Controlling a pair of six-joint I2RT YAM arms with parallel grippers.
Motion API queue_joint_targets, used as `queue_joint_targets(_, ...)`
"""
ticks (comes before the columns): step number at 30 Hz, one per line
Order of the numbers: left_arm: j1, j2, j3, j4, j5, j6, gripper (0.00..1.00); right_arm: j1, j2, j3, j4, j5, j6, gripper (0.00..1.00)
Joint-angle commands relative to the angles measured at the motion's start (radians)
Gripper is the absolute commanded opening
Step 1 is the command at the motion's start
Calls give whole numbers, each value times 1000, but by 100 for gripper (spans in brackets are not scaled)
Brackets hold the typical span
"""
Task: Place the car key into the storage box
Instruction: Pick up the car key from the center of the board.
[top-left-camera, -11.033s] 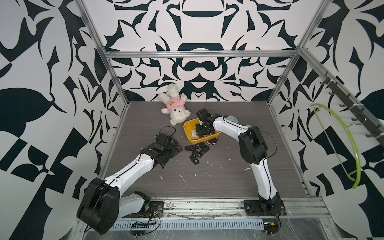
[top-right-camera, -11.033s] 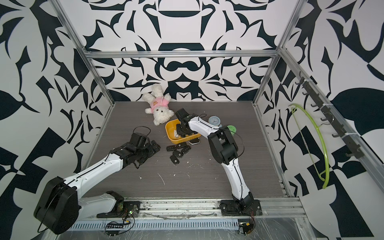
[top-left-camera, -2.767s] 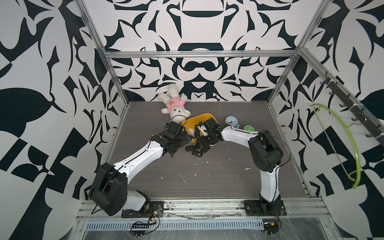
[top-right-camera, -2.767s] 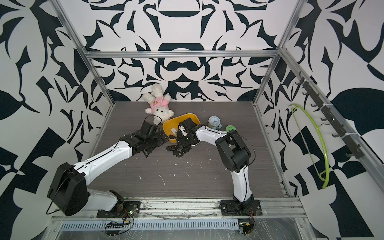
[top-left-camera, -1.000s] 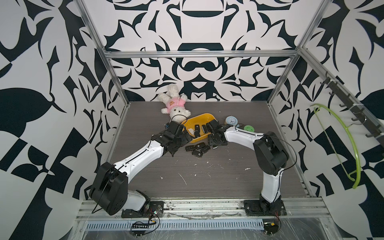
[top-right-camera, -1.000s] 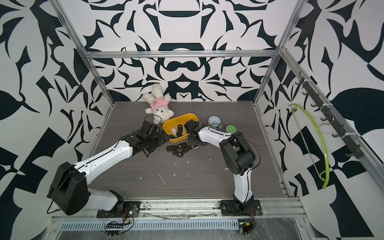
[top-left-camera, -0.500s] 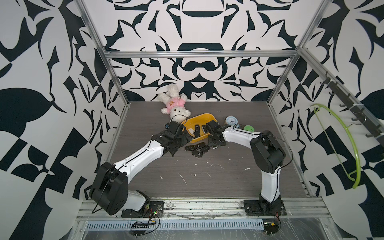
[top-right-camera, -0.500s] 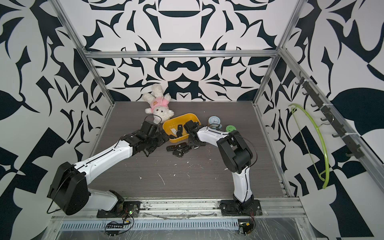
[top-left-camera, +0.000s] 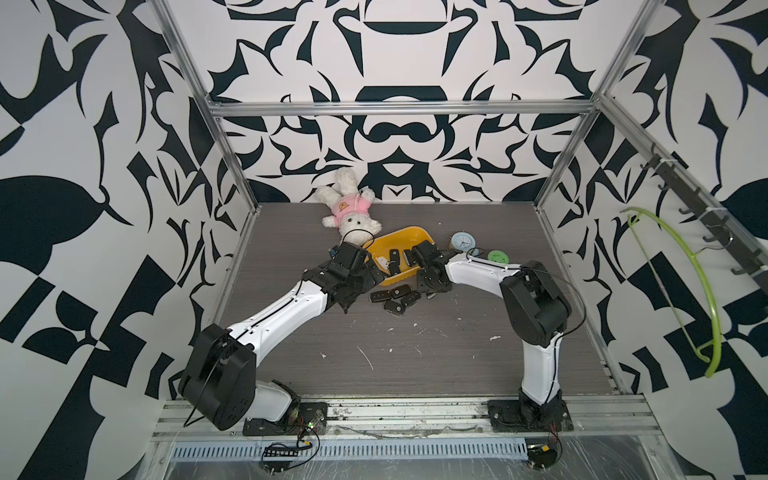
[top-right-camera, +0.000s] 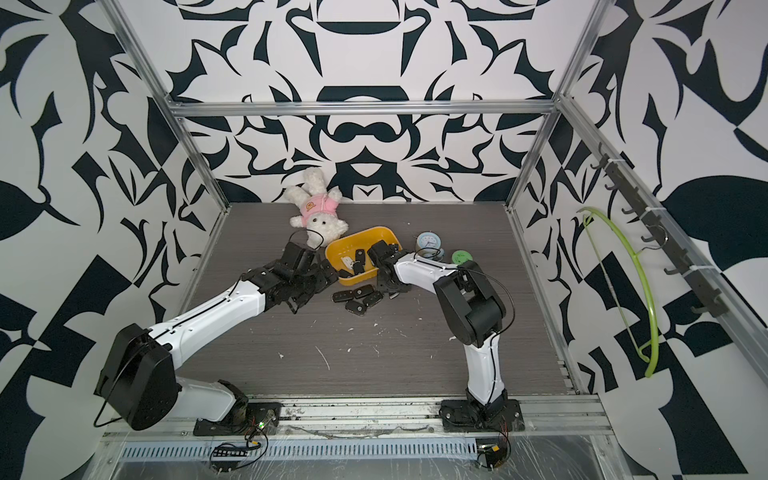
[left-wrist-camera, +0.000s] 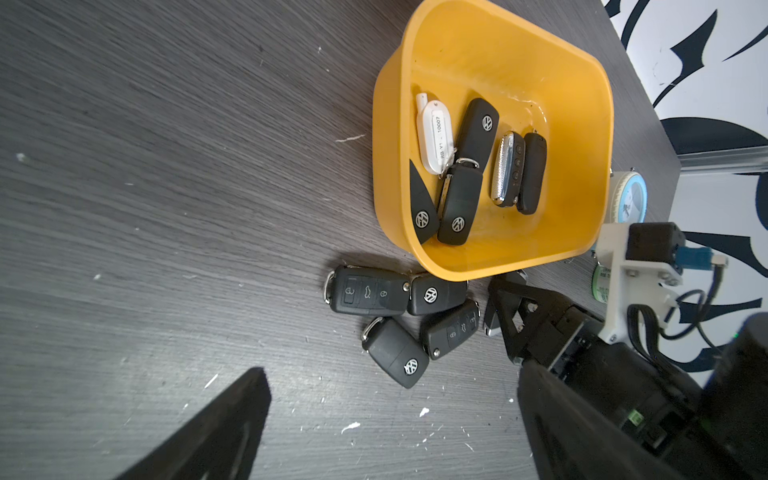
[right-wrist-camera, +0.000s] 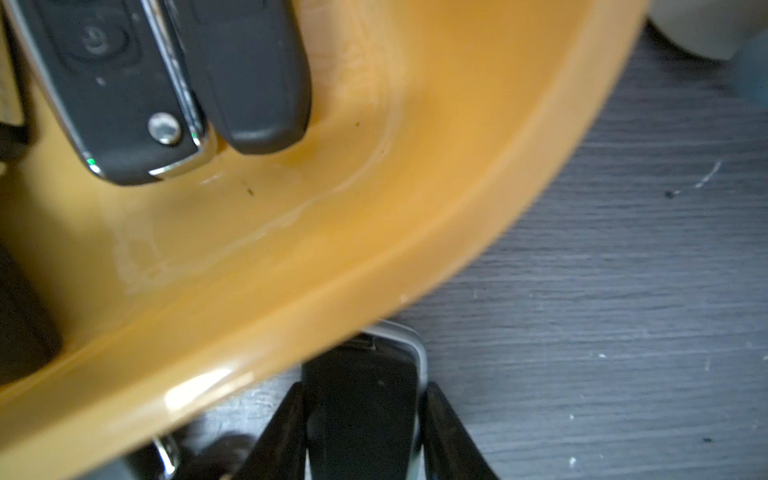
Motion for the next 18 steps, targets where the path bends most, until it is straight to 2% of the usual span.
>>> queue_joint_targets(1, 5, 0, -6, -1, -14, -2, 100, -4, -81, 1, -31, 3, -4, 21)
queue_joint_targets(6, 8, -14, -25, -3, -46, -4, 99, -5, -185, 0, -57, 23, -22, 21)
queue_joint_targets(12, 61, -23, -77, 25, -9, -25, 99, -6, -269, 34, -80, 35, -55, 18)
queue_joint_targets(15, 89, -34, -103, 34, 3, -25, 99, -6, -265, 81, -80, 29, -76, 2)
queue_joint_targets(18, 109, -48, -124, 40, 16, -27, 99, -7, -217, 157, -88, 17, -106, 0)
